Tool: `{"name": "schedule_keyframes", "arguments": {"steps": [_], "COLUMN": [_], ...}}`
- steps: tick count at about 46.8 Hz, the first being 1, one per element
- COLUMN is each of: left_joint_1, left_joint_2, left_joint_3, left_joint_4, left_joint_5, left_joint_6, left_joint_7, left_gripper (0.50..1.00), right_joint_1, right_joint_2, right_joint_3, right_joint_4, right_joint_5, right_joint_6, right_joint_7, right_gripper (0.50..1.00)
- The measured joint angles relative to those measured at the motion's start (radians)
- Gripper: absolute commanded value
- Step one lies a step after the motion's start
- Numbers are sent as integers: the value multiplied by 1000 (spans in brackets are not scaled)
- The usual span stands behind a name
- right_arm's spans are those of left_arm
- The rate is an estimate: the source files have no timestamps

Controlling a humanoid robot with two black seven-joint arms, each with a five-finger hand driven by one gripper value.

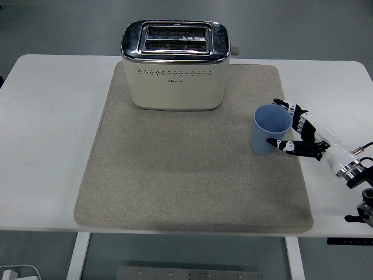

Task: Put the water cup in front of the bread machine

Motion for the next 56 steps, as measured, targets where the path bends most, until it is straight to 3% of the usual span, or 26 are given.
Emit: {"name": "schedule_keyframes", "arguments": {"steps": [49, 52, 56], "left_joint_1": [0, 0, 0], "left_joint_2": [0, 0, 0], "left_joint_3": [0, 0, 0], "left_joint_4": [0, 0, 0], "left_joint_5": [0, 0, 0], "left_joint_6": [0, 0, 0], "left_joint_7": [0, 0, 0], "left_gripper": [1000, 1000, 1000], "right_joint_1": [5, 5, 7], "right_joint_2": [41, 41, 42], "right_joint_3": [-11, -12, -16], "right_joint_4": [-42, -43, -50], "right_joint_5": [-18, -38, -63], "right_joint_6": [0, -12, -33], "right_joint_7": [0, 0, 0], "right_gripper": [926, 897, 722]}}
